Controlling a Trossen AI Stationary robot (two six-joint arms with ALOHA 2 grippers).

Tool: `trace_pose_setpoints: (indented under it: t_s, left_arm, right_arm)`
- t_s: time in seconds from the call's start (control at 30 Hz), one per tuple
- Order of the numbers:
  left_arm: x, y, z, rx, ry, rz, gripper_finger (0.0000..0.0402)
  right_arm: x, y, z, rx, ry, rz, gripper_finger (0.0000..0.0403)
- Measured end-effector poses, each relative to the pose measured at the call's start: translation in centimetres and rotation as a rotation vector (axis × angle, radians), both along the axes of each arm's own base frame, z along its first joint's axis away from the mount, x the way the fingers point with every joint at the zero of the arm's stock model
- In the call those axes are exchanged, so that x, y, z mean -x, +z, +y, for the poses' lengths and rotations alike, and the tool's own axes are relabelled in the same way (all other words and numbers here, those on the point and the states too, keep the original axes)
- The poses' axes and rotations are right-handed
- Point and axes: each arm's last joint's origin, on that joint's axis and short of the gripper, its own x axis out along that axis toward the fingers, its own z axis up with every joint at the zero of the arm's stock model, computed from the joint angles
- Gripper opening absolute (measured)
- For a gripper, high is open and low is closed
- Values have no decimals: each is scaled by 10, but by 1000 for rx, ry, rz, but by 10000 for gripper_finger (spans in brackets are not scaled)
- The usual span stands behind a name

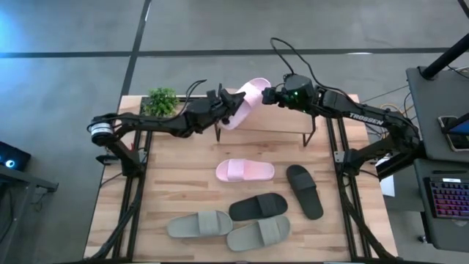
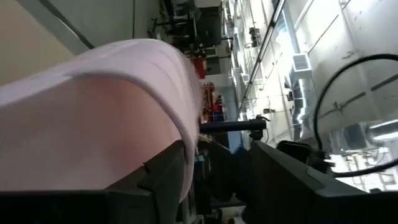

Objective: Pick and place slides into the shelf
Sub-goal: Put the left pink slide on the shelf

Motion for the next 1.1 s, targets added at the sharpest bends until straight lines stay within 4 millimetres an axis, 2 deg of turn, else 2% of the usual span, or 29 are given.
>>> trace_pose_setpoints:
  t_s: [0.27,0.5,0.63,0.8,1.0,1.1]
  left_arm:
    - [0,-2,1,-1,24,26,172]
    - [-2,-1,-2,-5,-6,22,172]
    - [-1,-3,-3,-2,-32,41,172]
    - [-1,-1,-5,-6,-55,35,172]
    - [-1,2,-7,-19,-90,20,172]
    - [-1,-2,-6,-25,-75,71,172]
  right_arm:
    - [-4,-5,-1,-5,7,3,177]
    - [-24,-32,-8,-61,39,88,176]
    - [-29,-42,-12,-72,31,115,176]
    - [-26,-40,-16,-72,17,112,176]
    - [-13,-37,-23,-78,-41,141,176]
    - [-9,-30,-21,-85,-25,104,176]
